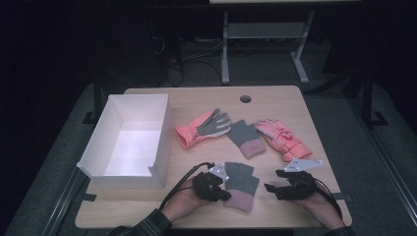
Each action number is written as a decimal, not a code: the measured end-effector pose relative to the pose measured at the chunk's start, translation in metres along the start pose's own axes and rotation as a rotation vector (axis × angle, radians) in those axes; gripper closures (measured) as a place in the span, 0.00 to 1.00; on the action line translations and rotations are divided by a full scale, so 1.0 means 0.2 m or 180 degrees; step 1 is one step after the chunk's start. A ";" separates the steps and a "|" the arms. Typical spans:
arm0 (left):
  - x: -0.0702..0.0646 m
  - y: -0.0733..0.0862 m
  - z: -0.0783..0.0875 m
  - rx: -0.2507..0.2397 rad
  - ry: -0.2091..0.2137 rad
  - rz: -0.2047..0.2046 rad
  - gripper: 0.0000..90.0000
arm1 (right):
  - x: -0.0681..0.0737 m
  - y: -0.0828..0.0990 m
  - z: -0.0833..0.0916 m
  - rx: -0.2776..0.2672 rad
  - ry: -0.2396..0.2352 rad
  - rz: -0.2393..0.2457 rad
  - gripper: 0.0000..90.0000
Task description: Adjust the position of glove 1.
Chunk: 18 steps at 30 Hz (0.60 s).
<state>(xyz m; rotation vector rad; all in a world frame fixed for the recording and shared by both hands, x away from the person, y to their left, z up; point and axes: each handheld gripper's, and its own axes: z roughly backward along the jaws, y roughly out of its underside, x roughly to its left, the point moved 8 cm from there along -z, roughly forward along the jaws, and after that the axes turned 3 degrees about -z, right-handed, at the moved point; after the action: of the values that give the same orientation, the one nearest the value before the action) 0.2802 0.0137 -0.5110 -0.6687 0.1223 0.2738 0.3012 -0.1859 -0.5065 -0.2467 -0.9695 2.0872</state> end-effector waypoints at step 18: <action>0.01 0.01 -0.01 0.0039 0.0000 0.0008 1.00 | 0.13 -0.11 -0.16 0.0108 -0.0289 0.0103 1.00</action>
<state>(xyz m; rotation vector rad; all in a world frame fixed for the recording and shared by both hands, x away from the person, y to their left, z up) 0.2812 0.0142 -0.5133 -0.6563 0.1249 0.2754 0.3120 -0.1412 -0.5093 -0.1523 -0.9885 2.1586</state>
